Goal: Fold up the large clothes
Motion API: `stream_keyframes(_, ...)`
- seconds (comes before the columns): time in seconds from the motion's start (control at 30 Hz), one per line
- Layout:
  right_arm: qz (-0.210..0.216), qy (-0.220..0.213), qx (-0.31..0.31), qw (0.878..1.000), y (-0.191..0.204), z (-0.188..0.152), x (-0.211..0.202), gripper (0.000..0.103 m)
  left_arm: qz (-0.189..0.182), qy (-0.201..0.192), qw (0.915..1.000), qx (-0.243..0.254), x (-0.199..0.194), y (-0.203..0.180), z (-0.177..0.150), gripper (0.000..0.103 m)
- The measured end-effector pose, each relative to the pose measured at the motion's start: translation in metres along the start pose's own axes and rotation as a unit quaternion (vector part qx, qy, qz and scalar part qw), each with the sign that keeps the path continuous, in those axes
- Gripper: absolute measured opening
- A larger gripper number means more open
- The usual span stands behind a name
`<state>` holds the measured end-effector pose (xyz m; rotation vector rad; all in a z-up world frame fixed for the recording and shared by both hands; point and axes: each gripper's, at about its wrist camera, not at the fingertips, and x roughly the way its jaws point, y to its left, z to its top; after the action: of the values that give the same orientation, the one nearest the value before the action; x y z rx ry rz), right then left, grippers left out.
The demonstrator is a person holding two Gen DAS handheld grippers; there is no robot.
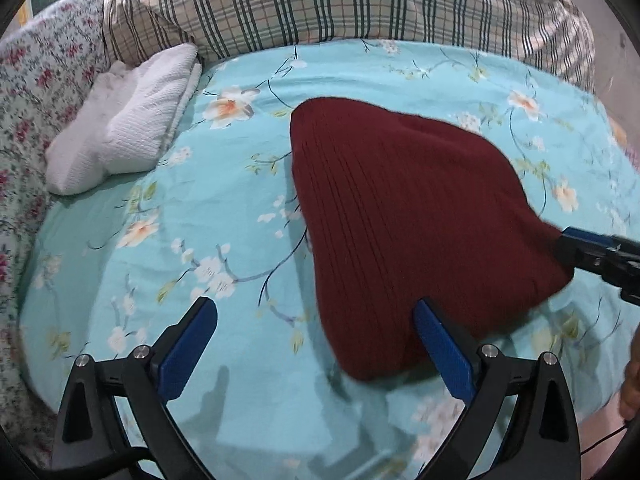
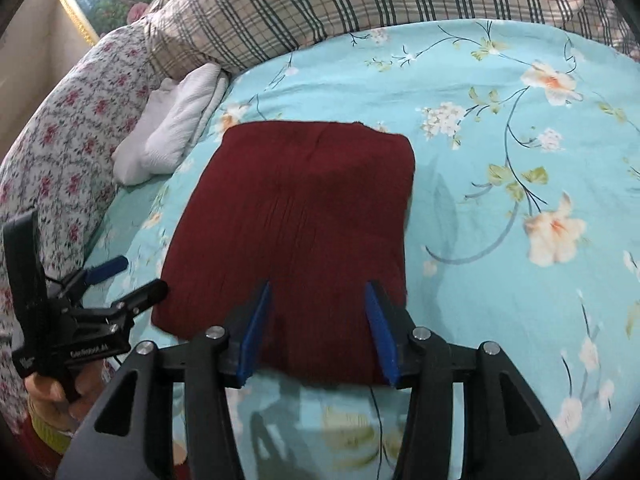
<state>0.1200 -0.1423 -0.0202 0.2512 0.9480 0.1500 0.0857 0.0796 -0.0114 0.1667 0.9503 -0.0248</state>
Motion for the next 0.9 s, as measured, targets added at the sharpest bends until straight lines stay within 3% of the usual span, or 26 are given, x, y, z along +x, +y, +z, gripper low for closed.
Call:
stream_keyframes(0.2, -0.017, 0.004, -0.018, 1.000, 0.003, -0.028, -0.020, 0.073, 0.029, 0.013, 0.9991, 0.029, -0.008, -0.011, -0.030, 0.099)
stream_keyframes(0.4, -0.047, 0.015, -0.055, 0.997, 0.012, -0.051, -0.032, 0.080, 0.026, 0.019, 0.9985, 0.044, -0.020, -0.017, -0.052, 0.099)
stream_keyframes(0.63, -0.052, 0.036, -0.082, 0.995, 0.018, -0.071, -0.039, 0.085, 0.021, -0.019, 0.9973, 0.068, -0.056, -0.023, -0.050, 0.100)
stream_keyframes(0.9, -0.058, 0.020, -0.101, 0.993, 0.034, -0.072, -0.052, 0.102, 0.034, -0.040, 0.9962, 0.069, -0.073, -0.022, -0.042, 0.100)
